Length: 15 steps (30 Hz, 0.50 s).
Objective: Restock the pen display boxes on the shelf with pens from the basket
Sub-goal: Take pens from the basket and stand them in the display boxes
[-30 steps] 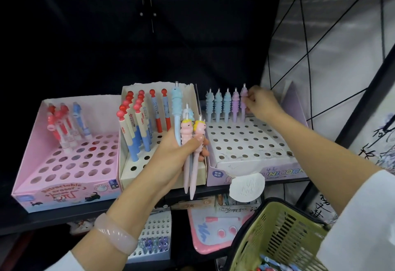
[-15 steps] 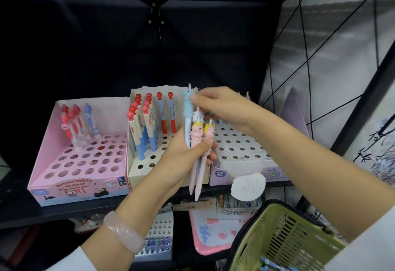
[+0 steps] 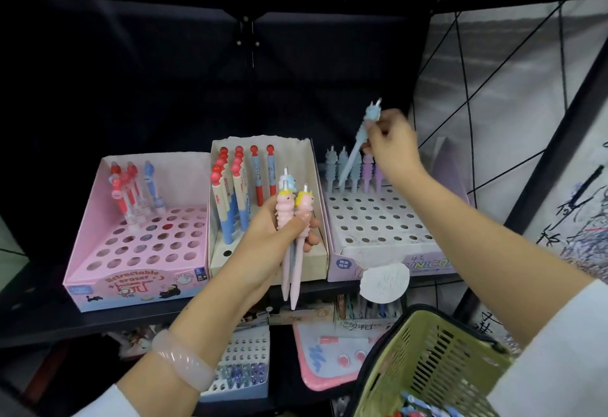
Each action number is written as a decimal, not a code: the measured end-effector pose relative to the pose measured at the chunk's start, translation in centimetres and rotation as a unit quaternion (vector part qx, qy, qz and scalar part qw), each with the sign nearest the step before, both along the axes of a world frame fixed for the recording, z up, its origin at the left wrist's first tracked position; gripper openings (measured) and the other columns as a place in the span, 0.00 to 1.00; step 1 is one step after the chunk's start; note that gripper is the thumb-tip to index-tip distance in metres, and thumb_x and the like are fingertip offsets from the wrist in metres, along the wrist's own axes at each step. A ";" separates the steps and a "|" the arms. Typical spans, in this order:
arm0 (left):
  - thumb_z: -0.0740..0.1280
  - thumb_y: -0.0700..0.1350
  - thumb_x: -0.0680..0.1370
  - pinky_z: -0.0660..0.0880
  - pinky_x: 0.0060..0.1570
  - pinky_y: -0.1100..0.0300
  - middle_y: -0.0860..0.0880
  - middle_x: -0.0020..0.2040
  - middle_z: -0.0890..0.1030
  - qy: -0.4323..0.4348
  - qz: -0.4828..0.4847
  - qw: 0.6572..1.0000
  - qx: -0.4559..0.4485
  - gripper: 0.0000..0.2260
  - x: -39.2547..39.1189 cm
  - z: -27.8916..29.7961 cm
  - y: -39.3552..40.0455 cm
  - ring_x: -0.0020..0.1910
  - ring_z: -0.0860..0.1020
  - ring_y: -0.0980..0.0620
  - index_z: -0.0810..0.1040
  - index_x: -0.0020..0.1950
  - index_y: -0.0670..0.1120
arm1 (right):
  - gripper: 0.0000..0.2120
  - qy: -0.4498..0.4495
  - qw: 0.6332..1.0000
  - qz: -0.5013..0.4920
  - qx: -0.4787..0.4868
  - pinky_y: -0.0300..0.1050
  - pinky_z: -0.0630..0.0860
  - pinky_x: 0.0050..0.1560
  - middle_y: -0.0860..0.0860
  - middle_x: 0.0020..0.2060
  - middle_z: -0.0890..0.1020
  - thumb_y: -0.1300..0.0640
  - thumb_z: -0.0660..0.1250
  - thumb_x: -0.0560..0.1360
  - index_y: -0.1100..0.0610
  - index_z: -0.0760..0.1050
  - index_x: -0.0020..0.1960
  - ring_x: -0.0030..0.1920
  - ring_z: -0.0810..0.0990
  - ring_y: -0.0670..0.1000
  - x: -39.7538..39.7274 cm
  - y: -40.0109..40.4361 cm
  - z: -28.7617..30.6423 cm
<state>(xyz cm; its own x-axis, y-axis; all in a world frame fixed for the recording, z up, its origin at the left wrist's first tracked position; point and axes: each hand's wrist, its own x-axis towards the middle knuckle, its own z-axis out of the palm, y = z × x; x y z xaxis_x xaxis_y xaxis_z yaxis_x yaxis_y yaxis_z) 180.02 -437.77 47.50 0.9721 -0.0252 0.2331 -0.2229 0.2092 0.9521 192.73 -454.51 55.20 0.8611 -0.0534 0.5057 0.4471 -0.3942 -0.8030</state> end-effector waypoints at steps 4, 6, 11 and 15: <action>0.62 0.40 0.79 0.78 0.40 0.63 0.53 0.37 0.82 0.000 0.003 1.000 0.014 0.07 -0.3 -0.2 0.1 0.34 0.80 0.56 0.73 0.57 0.47 | 0.05 0.025 0.999 0.008 -0.021 0.47 0.80 0.49 0.47 0.39 0.77 0.57 0.62 0.79 0.59 0.70 0.52 0.44 0.82 0.54 0.6 0.9 -2.4; 0.62 0.41 0.79 0.78 0.40 0.63 0.54 0.37 0.82 0.002 0.005 1.000 0.018 0.08 -0.4 -0.4 0.3 0.34 0.80 0.56 0.73 0.57 0.48 | 0.08 0.030 0.998 0.016 -0.058 0.52 0.79 0.52 0.50 0.40 0.77 0.57 0.62 0.78 0.61 0.71 0.54 0.45 0.81 0.55 0.8 1.4 -2.9; 0.61 0.39 0.79 0.78 0.40 0.63 0.53 0.37 0.82 0.002 0.008 1.000 0.024 0.08 -0.4 -0.7 0.7 0.35 0.79 0.56 0.73 0.56 0.48 | 0.11 0.067 0.983 0.034 -0.169 0.56 0.72 0.61 0.62 0.44 0.80 0.57 0.61 0.79 0.64 0.71 0.55 0.47 0.80 0.60 1.4 2.0 -3.8; 0.62 0.40 0.79 0.77 0.40 0.63 0.54 0.37 0.82 0.002 0.010 1.000 0.028 0.08 -0.3 -0.6 0.9 0.35 0.80 0.56 0.73 0.56 0.48 | 0.08 0.127 0.954 0.051 -0.268 0.45 0.74 0.50 0.55 0.38 0.80 0.56 0.60 0.79 0.61 0.71 0.50 0.45 0.79 0.56 1.3 2.3 -4.5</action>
